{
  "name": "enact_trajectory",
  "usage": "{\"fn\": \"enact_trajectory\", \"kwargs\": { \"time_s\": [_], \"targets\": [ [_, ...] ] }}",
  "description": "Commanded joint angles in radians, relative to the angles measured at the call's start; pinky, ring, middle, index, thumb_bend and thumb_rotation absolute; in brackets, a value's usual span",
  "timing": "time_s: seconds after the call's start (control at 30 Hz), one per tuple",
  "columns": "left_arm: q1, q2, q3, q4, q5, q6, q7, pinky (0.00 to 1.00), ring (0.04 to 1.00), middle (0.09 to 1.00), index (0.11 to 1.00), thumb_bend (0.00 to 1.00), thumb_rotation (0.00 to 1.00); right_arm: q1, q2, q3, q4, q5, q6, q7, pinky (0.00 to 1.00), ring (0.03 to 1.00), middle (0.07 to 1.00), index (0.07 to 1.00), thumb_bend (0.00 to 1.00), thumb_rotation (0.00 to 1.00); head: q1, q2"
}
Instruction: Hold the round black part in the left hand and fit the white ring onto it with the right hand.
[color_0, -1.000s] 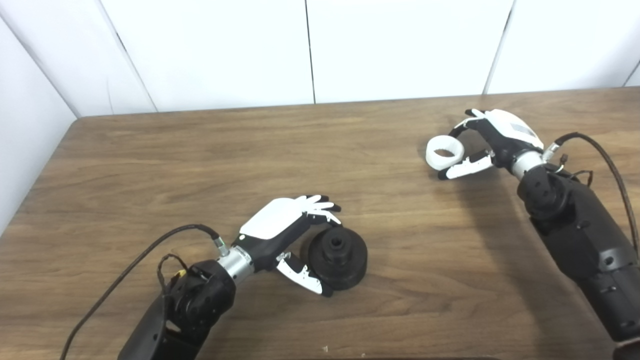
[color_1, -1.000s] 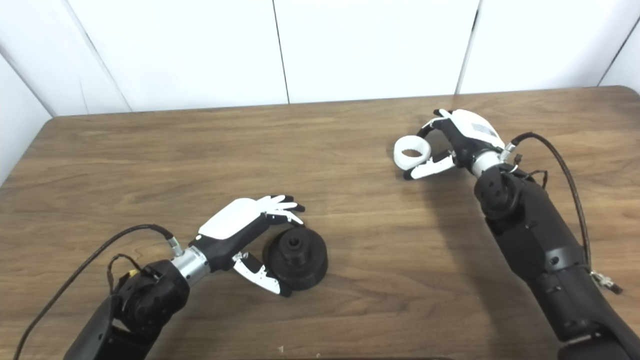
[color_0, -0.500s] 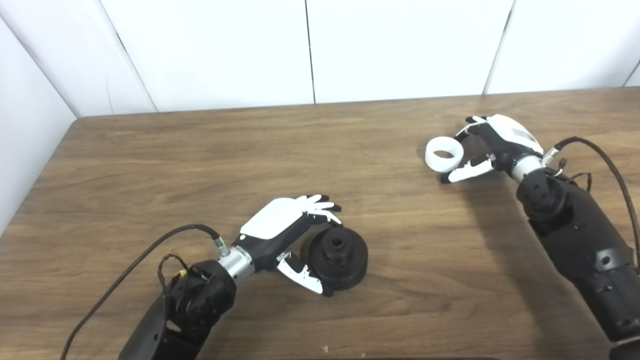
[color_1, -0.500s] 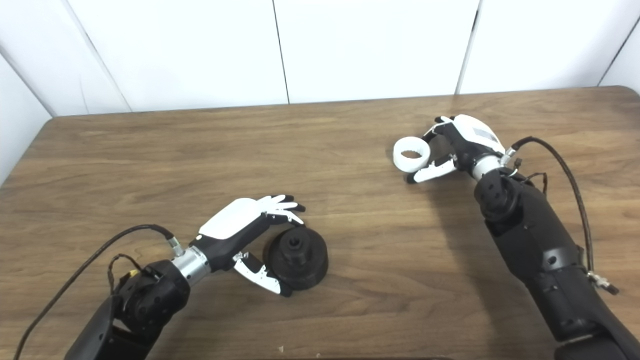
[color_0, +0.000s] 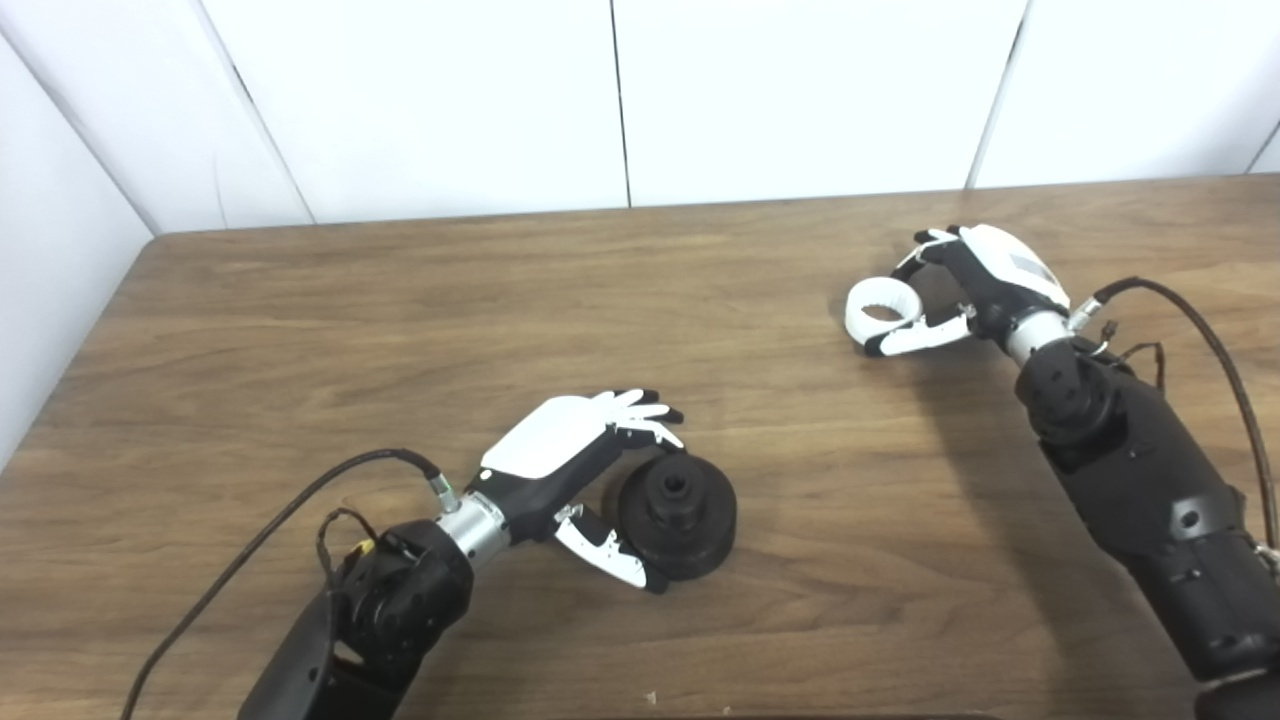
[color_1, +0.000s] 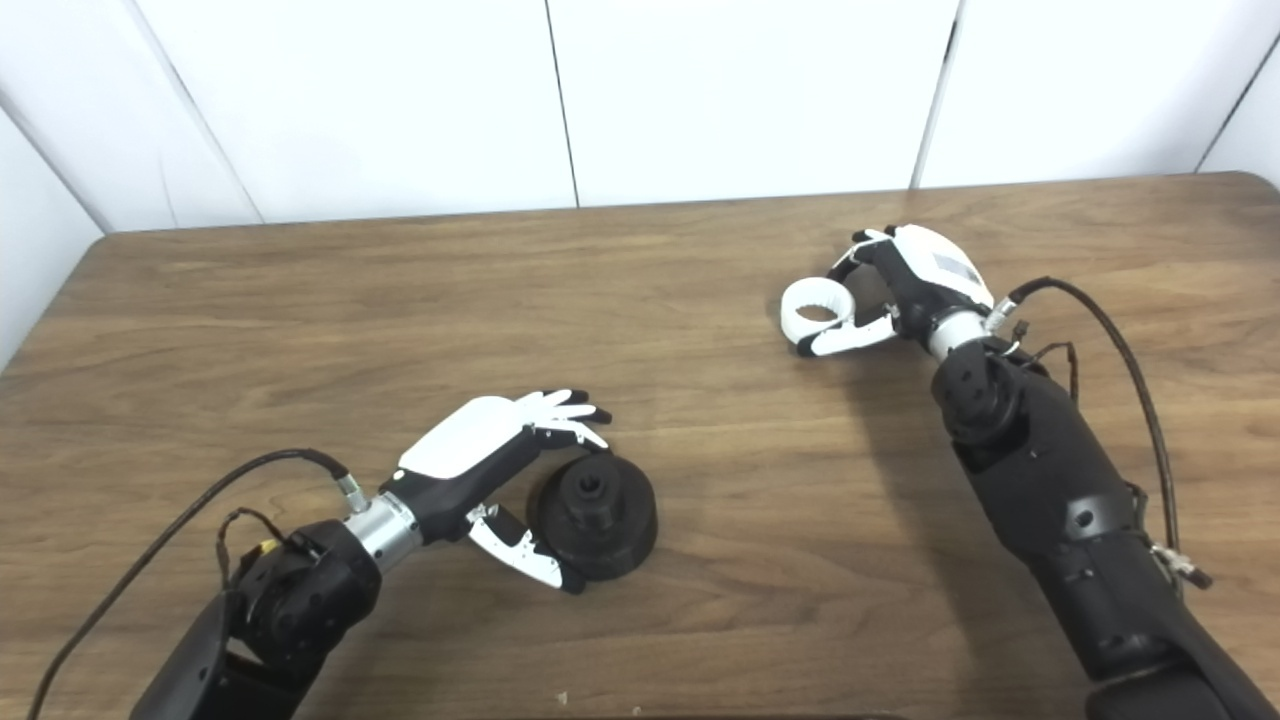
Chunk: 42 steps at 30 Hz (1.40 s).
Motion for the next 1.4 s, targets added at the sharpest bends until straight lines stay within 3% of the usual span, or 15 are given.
{"fn": "enact_trajectory", "kwargs": {
  "time_s": [0.0, 0.3, 0.6, 0.7, 0.77, 1.37],
  "targets": [
    [-0.028, 0.0, 0.006, -0.01, 0.004, -0.011, 0.019, 0.97, 0.973, 0.905, 0.604, 0.82, 0.3, -0.065, -0.003, -0.016, -0.019, 0.005, -0.018, -0.025, 1.0, 1.0, 0.927, 0.623, 0.88, 0.36, 0.0, 0.001],
    [-0.027, -0.003, 0.005, -0.017, 0.006, -0.004, 0.013, 0.97, 0.978, 0.908, 0.61, 0.82, 0.3, -0.066, 0.003, -0.017, -0.012, 0.01, -0.018, -0.031, 1.0, 1.0, 0.922, 0.621, 0.87, 0.34, 0.001, 0.004],
    [-0.029, -0.005, 0.006, -0.013, 0.008, -0.001, 0.015, 0.98, 0.978, 0.906, 0.609, 0.82, 0.3, -0.063, 0.003, -0.018, -0.012, 0.017, -0.026, -0.039, 1.0, 1.0, 0.908, 0.587, 0.81, 0.22, 0.0, 0.006],
    [-0.031, -0.006, 0.006, -0.012, 0.006, 0.003, 0.012, 0.98, 0.977, 0.907, 0.609, 0.82, 0.3, -0.061, 0.0, -0.017, -0.009, 0.02, -0.034, -0.043, 1.0, 1.0, 0.903, 0.508, 0.57, 0.16, 0.0, 0.006],
    [-0.033, -0.007, 0.005, -0.013, 0.007, 0.005, 0.01, 0.98, 0.978, 0.907, 0.61, 0.82, 0.3, -0.059, -0.002, -0.018, -0.008, 0.022, -0.036, -0.043, 1.0, 1.0, 0.902, 0.496, 0.54, 0.15, 0.001, 0.008],
    [-0.035, -0.009, 0.008, 0.006, 0.012, -0.015, 0.032, 0.96, 0.968, 0.898, 0.605, 0.82, 0.3, -0.052, -0.006, -0.019, -0.009, 0.032, -0.058, -0.066, 1.0, 0.999, 0.881, 0.488, 0.52, 0.14, 0.004, 0.004]
  ]
}}
